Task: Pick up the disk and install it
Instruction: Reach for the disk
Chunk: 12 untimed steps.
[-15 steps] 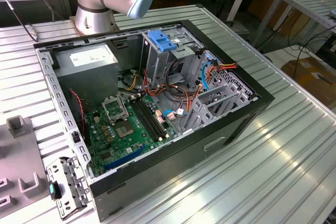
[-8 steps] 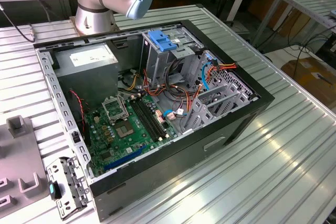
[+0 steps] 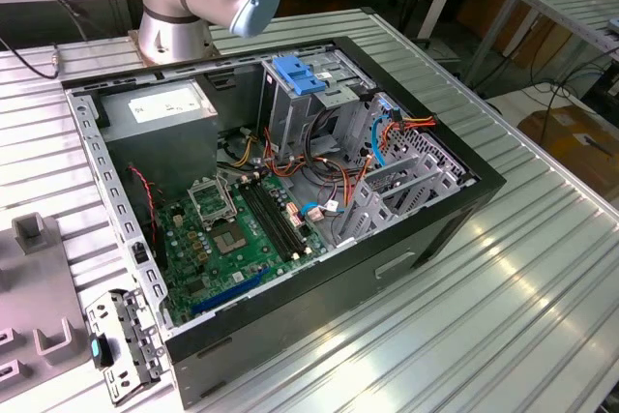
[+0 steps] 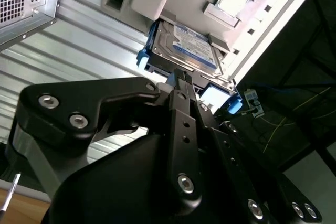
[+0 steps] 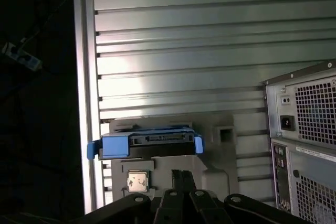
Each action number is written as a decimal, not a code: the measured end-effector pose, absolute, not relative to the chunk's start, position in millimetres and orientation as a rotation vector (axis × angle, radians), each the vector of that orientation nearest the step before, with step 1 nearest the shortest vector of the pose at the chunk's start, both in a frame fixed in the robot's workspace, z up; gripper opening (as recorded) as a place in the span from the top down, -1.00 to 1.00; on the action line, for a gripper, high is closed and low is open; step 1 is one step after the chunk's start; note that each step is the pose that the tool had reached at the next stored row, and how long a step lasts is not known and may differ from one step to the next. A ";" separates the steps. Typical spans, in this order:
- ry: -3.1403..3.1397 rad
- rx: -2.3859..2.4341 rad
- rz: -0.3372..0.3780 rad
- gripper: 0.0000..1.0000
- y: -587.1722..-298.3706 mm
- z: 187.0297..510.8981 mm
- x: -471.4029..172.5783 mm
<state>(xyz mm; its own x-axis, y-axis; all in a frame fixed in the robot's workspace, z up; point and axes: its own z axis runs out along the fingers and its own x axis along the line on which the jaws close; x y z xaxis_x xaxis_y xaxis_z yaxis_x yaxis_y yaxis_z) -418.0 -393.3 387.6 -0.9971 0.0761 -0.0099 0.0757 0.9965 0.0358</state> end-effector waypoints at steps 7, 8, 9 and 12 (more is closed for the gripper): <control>3.127 0.119 0.010 0.79 -384.9 383.2 -443.1; 3.127 0.119 0.011 0.79 -384.5 382.9 -447.2; 3.127 0.119 0.010 0.79 -383.9 382.7 -452.6; 3.127 0.119 0.011 0.79 -383.6 382.3 -465.9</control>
<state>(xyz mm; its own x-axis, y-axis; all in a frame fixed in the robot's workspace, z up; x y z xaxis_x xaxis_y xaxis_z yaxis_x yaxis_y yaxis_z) -465.9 -383.6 382.3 -0.9971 0.0757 -0.0123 0.0757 0.9971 0.0073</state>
